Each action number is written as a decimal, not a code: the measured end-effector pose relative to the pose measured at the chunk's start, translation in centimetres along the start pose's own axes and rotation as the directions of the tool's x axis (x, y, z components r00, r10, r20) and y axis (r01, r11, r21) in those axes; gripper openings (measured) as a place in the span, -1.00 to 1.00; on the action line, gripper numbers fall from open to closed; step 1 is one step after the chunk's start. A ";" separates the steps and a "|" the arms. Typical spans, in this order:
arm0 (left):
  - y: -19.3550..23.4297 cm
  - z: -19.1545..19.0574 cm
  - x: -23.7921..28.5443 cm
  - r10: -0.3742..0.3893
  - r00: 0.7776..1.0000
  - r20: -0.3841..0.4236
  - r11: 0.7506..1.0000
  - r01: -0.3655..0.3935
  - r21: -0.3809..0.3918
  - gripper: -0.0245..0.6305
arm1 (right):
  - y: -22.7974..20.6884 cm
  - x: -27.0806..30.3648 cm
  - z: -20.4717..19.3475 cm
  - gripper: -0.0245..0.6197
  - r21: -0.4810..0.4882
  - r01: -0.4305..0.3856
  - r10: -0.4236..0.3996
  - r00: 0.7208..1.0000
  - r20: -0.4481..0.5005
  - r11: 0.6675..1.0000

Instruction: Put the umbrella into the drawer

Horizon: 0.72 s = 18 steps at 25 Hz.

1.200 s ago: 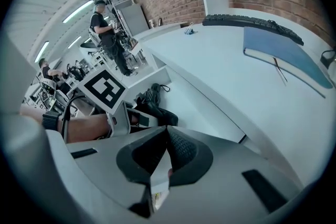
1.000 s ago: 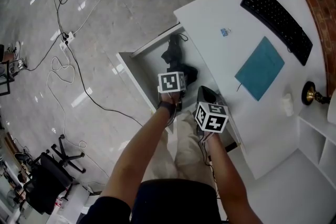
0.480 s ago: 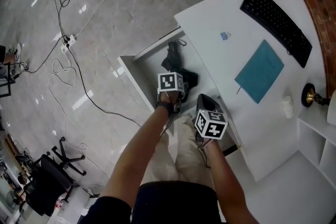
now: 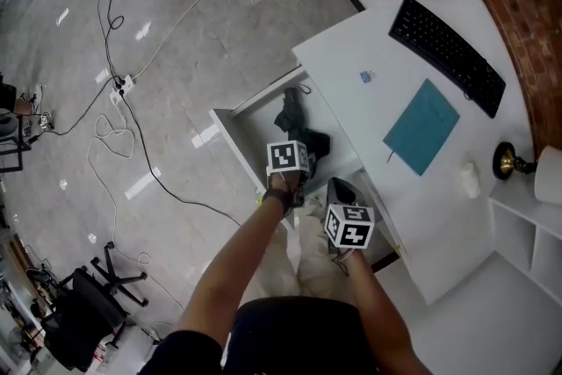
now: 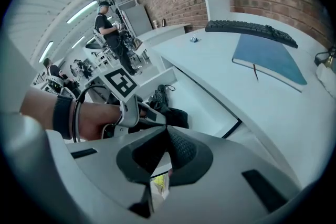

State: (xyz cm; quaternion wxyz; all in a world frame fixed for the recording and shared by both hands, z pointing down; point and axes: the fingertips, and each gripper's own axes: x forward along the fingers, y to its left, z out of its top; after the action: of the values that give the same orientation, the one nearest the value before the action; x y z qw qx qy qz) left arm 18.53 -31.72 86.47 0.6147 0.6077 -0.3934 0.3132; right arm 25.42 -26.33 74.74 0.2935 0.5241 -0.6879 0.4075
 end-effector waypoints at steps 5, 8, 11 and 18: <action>-2.3 -1.7 -4.8 -0.036 0.999 -0.029 0.998 0.037 0.043 -0.08 | 0.7 -3.2 0.3 -0.93 -0.015 -0.010 0.010 1.000 -0.012 1.000; -4.3 -2.2 -8.9 -0.065 0.998 0.013 0.991 0.063 0.120 -0.38 | 0.5 -5.5 1.8 -0.93 -0.055 -0.007 0.007 1.000 0.006 0.998; -6.2 -1.0 -13.6 -0.073 0.994 0.078 0.976 0.056 0.211 -0.76 | 0.1 -7.5 4.4 -0.93 -0.063 0.009 -0.006 0.999 0.053 0.998; -9.9 1.7 -26.4 -0.180 0.926 0.331 0.865 -0.011 0.501 -0.87 | 2.6 -12.7 9.6 -0.93 -0.101 -0.016 0.032 0.987 0.160 0.995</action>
State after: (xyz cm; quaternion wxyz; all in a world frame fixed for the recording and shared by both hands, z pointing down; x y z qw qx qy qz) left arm 13.80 -31.54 58.59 0.3676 0.8089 -0.3805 0.2565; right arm 26.69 -28.24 58.77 0.2577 0.5318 -0.7351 0.3322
